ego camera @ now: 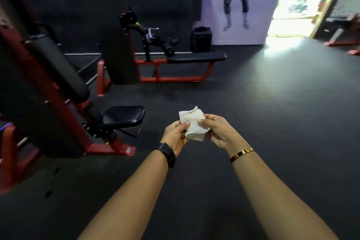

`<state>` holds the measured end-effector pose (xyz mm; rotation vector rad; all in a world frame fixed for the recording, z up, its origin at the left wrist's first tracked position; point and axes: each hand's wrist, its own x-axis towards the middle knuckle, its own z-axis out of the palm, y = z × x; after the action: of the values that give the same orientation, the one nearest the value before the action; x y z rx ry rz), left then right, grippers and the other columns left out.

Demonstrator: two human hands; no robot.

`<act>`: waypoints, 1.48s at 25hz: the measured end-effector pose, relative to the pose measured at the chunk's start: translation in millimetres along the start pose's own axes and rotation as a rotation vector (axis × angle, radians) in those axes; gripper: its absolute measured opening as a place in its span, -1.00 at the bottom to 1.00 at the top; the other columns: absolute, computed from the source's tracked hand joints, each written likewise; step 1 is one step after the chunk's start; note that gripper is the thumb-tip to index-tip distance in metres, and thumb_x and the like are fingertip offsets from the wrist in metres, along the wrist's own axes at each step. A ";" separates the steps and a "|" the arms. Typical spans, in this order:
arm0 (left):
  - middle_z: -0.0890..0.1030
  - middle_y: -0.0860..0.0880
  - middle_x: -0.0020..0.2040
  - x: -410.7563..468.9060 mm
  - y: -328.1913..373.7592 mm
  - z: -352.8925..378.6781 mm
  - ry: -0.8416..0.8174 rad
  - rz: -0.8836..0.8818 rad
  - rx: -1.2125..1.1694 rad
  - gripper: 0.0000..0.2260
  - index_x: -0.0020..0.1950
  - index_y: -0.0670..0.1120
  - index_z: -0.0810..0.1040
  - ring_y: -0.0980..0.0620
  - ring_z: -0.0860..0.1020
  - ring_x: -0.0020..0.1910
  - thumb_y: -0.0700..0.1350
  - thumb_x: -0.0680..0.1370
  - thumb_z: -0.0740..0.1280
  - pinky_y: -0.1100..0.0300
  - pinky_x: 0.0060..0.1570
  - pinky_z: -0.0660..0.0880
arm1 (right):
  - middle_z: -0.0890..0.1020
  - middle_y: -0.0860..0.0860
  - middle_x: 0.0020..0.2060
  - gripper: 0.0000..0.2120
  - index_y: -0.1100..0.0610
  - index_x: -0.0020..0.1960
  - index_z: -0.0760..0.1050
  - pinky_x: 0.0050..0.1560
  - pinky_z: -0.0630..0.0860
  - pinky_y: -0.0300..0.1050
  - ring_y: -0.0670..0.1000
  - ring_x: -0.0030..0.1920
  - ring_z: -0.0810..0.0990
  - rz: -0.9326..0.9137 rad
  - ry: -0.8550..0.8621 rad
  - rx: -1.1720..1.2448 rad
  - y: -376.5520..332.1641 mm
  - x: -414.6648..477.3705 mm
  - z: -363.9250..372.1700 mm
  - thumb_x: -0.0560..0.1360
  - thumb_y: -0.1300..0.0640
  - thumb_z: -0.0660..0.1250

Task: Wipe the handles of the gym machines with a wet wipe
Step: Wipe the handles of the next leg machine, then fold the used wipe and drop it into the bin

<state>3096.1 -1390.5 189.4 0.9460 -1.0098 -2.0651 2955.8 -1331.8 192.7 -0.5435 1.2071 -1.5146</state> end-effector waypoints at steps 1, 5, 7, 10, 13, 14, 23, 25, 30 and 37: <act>0.66 -0.14 -0.10 16.1 -3.7 15.9 -0.038 -0.026 0.007 -0.89 0.09 -0.21 0.53 0.03 0.66 -0.25 -0.28 0.58 0.28 0.21 -0.31 0.59 | 0.63 0.23 -0.03 -0.75 0.35 0.15 0.47 -0.12 0.61 0.00 0.13 -0.09 0.64 -0.017 0.049 -0.002 -7.7 5.1 -17.1 0.47 0.41 0.31; 0.65 -0.16 -0.07 75.1 -15.6 71.0 -0.202 -0.129 0.037 -0.87 0.10 -0.21 0.52 -0.02 0.65 -0.16 -0.25 0.57 0.30 0.15 -0.16 0.62 | 0.63 0.21 -0.11 -0.83 0.30 0.01 0.50 -0.22 0.60 -0.05 0.10 -0.16 0.65 -0.102 0.236 0.020 -32.3 26.4 -72.7 0.47 0.46 0.28; 0.66 -0.16 -0.08 108.2 -20.2 100.0 -0.291 -0.175 0.078 -0.87 0.09 -0.22 0.54 -0.02 0.66 -0.17 -0.30 0.56 0.28 0.15 -0.18 0.62 | 0.62 0.20 -0.14 -0.85 0.29 -0.03 0.49 -0.26 0.60 -0.08 0.08 -0.20 0.65 -0.164 0.336 0.075 -47.7 39.5 -97.3 0.48 0.47 0.25; 0.66 -0.17 -0.05 156.6 -21.9 142.8 -0.389 -0.219 0.146 -0.80 0.17 -0.25 0.53 -0.02 0.66 -0.16 -0.33 0.57 0.24 0.16 -0.18 0.62 | 0.61 0.22 -0.13 -0.83 0.31 0.02 0.47 -0.23 0.62 -0.05 0.09 -0.19 0.64 -0.227 0.410 0.151 -73.9 59.2 -131.7 0.50 0.47 0.19; 0.66 -0.14 -0.06 205.9 -20.4 190.7 -0.514 -0.269 0.217 -0.79 0.20 -0.23 0.51 0.00 0.65 -0.17 -0.32 0.58 0.22 0.17 -0.17 0.62 | 0.62 0.24 -0.07 -0.76 0.36 0.11 0.47 -0.06 0.63 0.00 0.14 -0.10 0.63 -0.269 0.448 0.172 -102.9 75.1 -166.5 0.49 0.49 0.16; 0.66 -0.12 -0.09 219.6 -18.7 207.1 -0.559 -0.282 0.236 -0.81 0.17 -0.21 0.52 0.01 0.65 -0.19 -0.31 0.59 0.21 0.18 -0.20 0.62 | 0.63 0.23 -0.08 -0.75 0.36 0.09 0.48 -0.05 0.63 -0.01 0.13 -0.09 0.63 -0.289 0.482 0.168 -111.7 79.2 -176.8 0.48 0.51 0.17; 0.64 -0.19 -0.06 279.0 -68.4 345.3 -0.847 -0.395 0.297 -0.75 -0.21 -0.12 0.46 -0.06 0.65 -0.20 -0.37 0.59 0.16 0.21 -0.26 0.62 | 0.64 0.20 -0.19 -0.78 0.29 -0.21 0.50 -0.37 0.56 -0.22 0.03 -0.28 0.68 -0.452 0.955 0.231 -146.7 69.0 -278.2 0.50 0.51 0.18; 0.64 -0.22 -0.03 281.0 -88.6 376.2 -0.881 -0.478 0.265 -0.78 -0.14 -0.13 0.50 -0.08 0.66 -0.17 -0.32 0.60 0.13 0.17 -0.25 0.62 | 0.65 0.19 -0.25 -0.75 0.31 -0.24 0.49 -0.35 0.56 -0.20 0.06 -0.25 0.66 -0.469 1.021 0.276 -148.7 60.2 -307.9 0.48 0.51 0.12; 0.64 -0.19 0.01 290.9 -151.2 474.9 -0.951 -0.670 0.234 -0.71 0.21 -0.19 0.48 -0.09 0.64 -0.08 -0.04 0.61 0.18 0.07 -0.09 0.61 | 0.60 0.12 -0.29 -0.88 0.29 -0.19 0.51 -0.27 0.58 -0.17 0.00 -0.27 0.61 -0.552 1.146 0.328 -170.7 32.2 -406.3 0.49 0.39 0.24; 0.61 -0.24 0.07 291.6 -232.9 638.0 -1.111 -0.688 0.378 -0.77 0.25 -0.30 0.46 -0.10 0.65 -0.08 -0.29 0.60 0.24 0.13 -0.20 0.63 | 0.60 0.14 -0.11 -0.73 0.21 -0.03 0.49 -0.18 0.61 -0.16 0.06 -0.12 0.61 -0.582 1.285 0.253 -228.9 -16.4 -549.2 0.47 0.53 0.21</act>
<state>2367.6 -1265.4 185.1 0.2076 -1.8511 -3.1597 2400.7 -1117.0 190.4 0.4166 1.8122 -2.6256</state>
